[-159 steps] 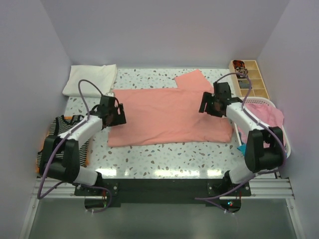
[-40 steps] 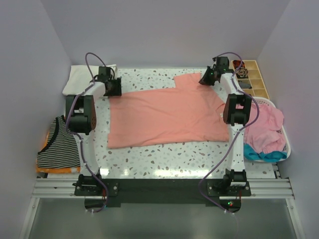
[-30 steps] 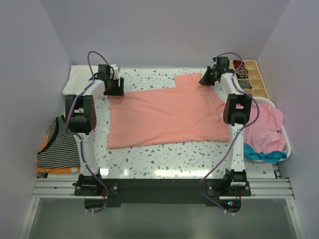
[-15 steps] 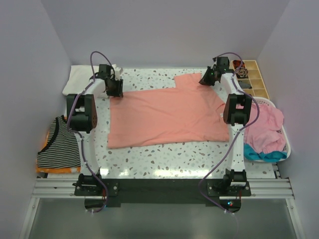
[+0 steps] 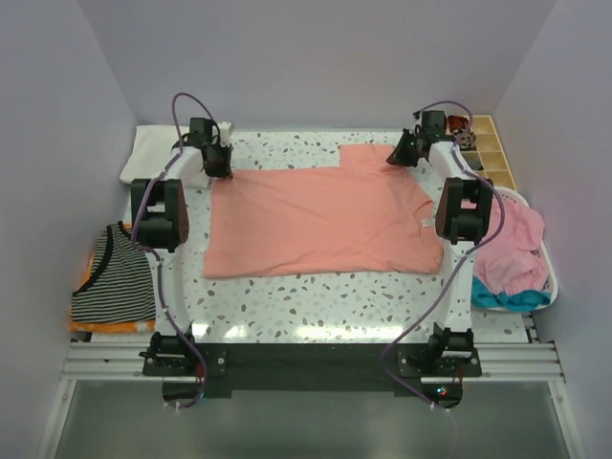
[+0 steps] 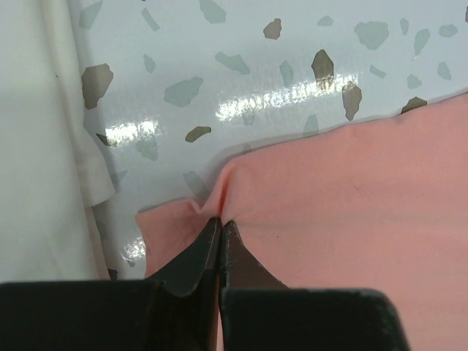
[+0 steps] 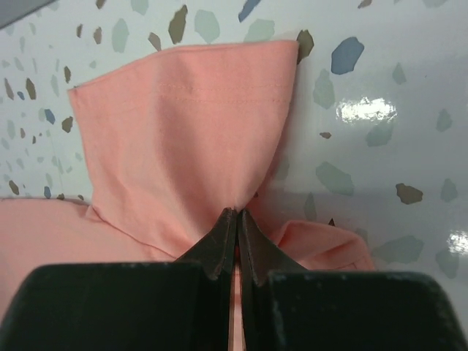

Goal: Fold and stack the t-shirts
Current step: Grap the side of the flattened tshirt furthest away from the robot with both arms, then fold the other side of the tshirt into a rectangle

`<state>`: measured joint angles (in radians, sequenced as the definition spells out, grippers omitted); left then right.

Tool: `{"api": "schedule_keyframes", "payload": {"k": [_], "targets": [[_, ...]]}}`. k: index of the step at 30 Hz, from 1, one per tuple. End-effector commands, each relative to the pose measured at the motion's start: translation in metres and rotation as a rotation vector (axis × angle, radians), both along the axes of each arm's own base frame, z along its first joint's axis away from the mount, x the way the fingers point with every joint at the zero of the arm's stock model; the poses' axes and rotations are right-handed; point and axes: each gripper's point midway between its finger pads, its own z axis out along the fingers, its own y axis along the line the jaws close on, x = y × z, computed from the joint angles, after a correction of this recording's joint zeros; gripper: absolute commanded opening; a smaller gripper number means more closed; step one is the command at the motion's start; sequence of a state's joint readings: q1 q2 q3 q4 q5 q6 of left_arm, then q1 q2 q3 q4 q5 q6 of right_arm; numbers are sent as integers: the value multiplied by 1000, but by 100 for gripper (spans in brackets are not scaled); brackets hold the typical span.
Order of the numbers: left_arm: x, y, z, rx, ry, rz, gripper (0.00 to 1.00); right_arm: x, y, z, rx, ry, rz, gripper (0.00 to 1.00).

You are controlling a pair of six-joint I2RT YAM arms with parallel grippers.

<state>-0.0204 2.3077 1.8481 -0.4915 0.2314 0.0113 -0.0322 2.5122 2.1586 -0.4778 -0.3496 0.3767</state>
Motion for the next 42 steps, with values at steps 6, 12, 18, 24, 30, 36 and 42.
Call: {"api": "schedule_keyframes", "payload": {"k": [6,12,18,24,30,36,42], "targets": [[11,-5,41,-72,-116,12,0,0,1,103,8,-267,27,0],[8,-4,42,-64,-122,14,0,-19,-9,117,-40,-332,-26,0],[3,-13,57,-120,-145,5,0,-40,-1,134,-14,-323,13,0],[-14,-11,74,-138,-138,61,0,-73,-11,148,-61,-311,-44,0],[-36,-5,77,-136,-115,136,0,-92,-21,159,-78,-286,-122,0],[-65,-5,60,-148,-32,193,0,-122,-20,155,-80,-232,-182,0],[-103,1,39,-119,27,250,0,-153,-23,146,-176,-176,-231,0]]}}
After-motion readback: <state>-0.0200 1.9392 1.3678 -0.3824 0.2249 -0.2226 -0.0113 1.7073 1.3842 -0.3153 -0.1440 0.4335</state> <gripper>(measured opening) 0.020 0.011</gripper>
